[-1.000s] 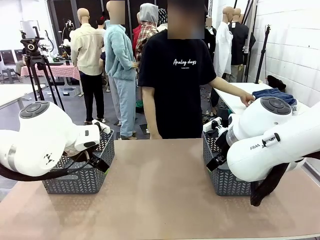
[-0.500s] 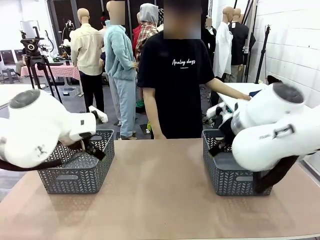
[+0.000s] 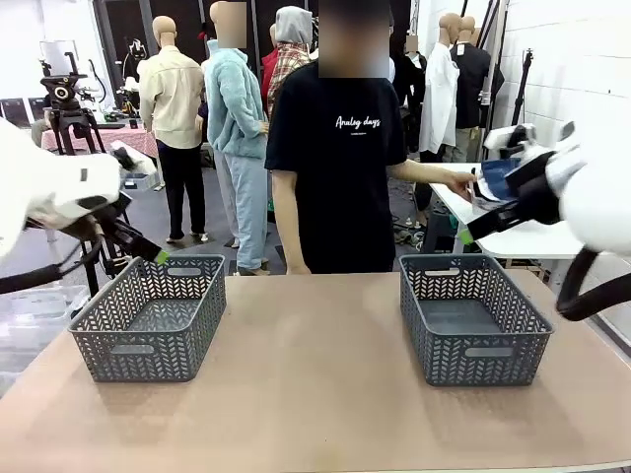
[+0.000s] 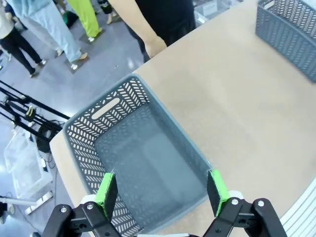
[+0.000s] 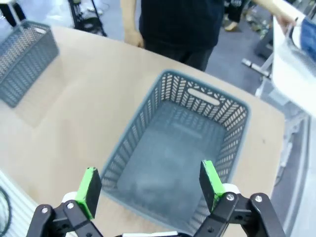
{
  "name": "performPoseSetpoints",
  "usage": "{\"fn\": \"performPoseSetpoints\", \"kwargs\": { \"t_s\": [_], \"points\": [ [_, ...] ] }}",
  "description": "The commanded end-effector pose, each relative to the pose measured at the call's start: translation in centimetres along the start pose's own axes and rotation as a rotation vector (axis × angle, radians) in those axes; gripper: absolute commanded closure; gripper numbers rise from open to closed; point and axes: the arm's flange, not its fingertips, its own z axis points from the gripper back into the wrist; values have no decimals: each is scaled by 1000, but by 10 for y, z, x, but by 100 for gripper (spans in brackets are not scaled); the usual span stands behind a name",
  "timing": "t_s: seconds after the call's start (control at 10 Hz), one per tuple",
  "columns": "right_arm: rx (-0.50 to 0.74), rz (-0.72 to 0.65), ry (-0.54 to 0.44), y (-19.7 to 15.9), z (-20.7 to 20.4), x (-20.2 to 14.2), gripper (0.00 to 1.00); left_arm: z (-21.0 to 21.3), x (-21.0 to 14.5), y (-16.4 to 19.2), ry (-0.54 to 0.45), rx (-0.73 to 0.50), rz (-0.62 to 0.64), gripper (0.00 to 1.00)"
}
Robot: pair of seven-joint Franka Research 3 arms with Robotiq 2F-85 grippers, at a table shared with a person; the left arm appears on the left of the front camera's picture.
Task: Sort the tops and bottoms.
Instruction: Lift clothes from the center of the table with your left hand.
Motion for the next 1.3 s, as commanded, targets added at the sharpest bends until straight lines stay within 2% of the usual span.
{"fn": "performPoseSetpoints", "kwargs": {
  "t_s": [0.0,0.3,0.4,1.2],
  "points": [
    [88,-23,14,3,9,-81,0,22,-54,-4,-26,-81,8,6],
    [107,-5,32,-1,1,-78,0,13,-57,-3,14,-89,25,6],
    [92,-35,28,-25,11,-17,0,21,-15,21,-7,-71,22,6],
    [92,-35,28,-25,11,-17,0,21,-15,21,-7,-71,22,6]
  ]
}}
